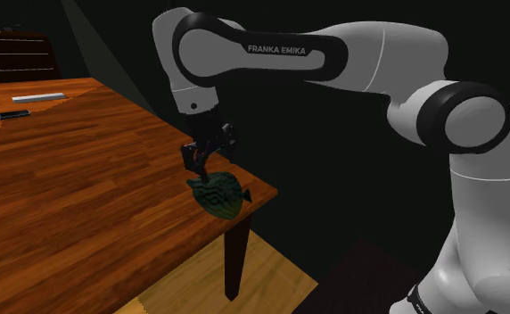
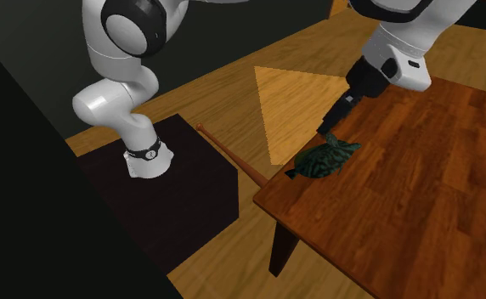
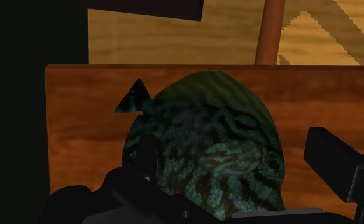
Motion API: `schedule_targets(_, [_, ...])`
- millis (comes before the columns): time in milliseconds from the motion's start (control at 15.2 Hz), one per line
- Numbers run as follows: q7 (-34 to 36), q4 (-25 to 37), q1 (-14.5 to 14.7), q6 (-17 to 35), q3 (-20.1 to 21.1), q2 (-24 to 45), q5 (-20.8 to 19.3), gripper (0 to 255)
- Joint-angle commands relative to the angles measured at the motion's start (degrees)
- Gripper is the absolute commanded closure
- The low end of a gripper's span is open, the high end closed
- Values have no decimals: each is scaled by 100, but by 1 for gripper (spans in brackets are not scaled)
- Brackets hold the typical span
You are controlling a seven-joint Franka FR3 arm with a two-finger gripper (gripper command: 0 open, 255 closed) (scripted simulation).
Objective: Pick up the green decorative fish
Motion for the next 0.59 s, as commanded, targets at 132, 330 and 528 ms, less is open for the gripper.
schedule_targets(132, [36,-234,4,264,-5,52,-24,0])
schedule_targets(330, [46,-512,-34,512,-7,24,-16,0])
schedule_targets(528, [51,-596,-45,572,-5,0,-8,255])
